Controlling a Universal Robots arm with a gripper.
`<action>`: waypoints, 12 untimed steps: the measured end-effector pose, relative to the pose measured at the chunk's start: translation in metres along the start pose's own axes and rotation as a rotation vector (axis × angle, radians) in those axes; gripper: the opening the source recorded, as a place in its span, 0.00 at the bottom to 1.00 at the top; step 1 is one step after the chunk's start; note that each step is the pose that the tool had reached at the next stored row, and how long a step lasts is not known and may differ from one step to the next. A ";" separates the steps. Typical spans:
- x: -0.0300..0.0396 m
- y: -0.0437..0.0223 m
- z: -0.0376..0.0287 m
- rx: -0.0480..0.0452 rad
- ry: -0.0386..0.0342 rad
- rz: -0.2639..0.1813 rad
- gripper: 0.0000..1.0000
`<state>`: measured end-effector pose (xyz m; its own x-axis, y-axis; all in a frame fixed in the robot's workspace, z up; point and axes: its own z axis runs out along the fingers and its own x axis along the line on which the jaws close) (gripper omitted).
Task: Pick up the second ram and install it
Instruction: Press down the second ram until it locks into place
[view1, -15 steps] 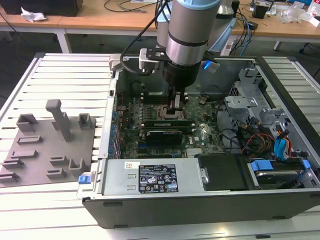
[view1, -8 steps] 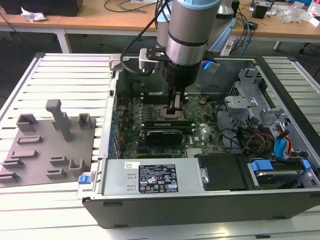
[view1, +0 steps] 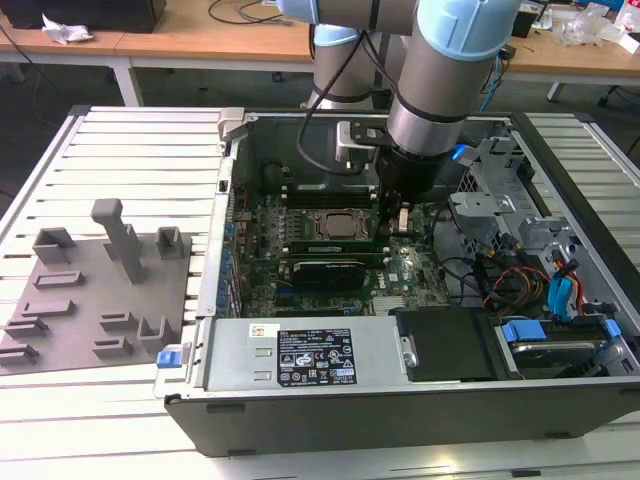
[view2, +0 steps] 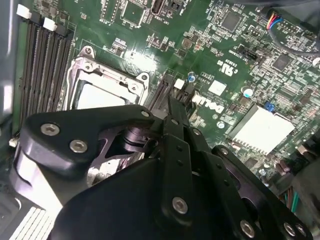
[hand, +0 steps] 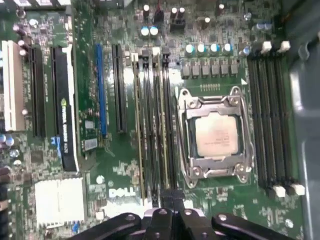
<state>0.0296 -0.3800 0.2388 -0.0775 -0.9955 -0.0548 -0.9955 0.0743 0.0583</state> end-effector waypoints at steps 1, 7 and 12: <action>0.0003 -0.0004 0.0061 -0.0001 -0.0001 0.000 0.11; 0.0005 -0.0006 0.0091 0.0002 -0.0058 0.000 0.11; 0.0017 0.0139 0.0046 0.0092 -0.0061 -0.001 0.11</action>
<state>0.0154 -0.3804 0.2350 -0.0768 -0.9952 -0.0610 -0.9961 0.0739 0.0491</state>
